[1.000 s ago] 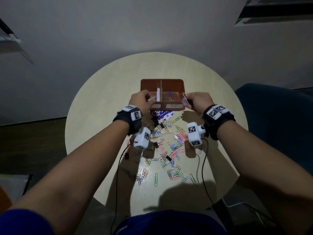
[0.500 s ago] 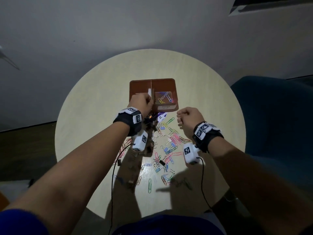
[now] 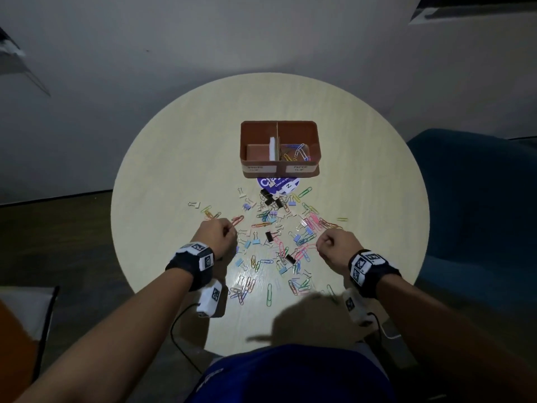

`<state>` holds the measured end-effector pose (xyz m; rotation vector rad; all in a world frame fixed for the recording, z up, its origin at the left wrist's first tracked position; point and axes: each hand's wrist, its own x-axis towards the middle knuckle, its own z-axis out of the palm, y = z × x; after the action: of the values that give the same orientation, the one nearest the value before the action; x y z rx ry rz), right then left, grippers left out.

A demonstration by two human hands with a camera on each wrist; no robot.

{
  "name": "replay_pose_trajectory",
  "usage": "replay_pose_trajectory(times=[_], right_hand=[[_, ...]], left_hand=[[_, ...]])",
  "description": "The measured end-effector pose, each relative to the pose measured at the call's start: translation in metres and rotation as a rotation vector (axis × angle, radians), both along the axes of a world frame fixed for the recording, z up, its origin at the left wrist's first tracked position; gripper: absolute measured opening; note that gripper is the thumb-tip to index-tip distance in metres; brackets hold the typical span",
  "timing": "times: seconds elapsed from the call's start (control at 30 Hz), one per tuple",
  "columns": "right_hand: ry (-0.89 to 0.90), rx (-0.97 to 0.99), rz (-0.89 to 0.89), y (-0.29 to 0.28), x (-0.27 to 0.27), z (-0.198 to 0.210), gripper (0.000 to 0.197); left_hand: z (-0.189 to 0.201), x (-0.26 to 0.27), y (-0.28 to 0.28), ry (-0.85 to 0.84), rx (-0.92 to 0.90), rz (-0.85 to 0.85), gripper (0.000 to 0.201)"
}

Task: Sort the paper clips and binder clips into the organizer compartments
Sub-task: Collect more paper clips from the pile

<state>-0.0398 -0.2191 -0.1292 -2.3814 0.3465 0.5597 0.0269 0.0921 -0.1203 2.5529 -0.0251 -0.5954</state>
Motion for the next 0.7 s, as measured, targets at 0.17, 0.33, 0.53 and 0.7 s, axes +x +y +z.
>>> replay_pose_trajectory(times=[0.17,0.33,0.53,0.7], right_hand=[[0.006,-0.007,0.011,0.006,-0.015,-0.01,0.016],[0.045,-0.039,0.067,0.015,-0.018,-0.013,0.01],[0.053,-0.056,0.087,0.014,-0.021,-0.015,0.006],[0.118,0.027,0.09,0.007,-0.014,-0.012,0.014]], left_hand=[[-0.022,-0.026,0.036,0.01,0.045,0.061,0.016],[-0.024,-0.033,0.035,0.002,0.049,0.027,0.016],[-0.024,-0.037,0.019,-0.052,-0.002,-0.095,0.012],[-0.026,-0.041,0.004,-0.054,0.037,-0.281,0.007]])
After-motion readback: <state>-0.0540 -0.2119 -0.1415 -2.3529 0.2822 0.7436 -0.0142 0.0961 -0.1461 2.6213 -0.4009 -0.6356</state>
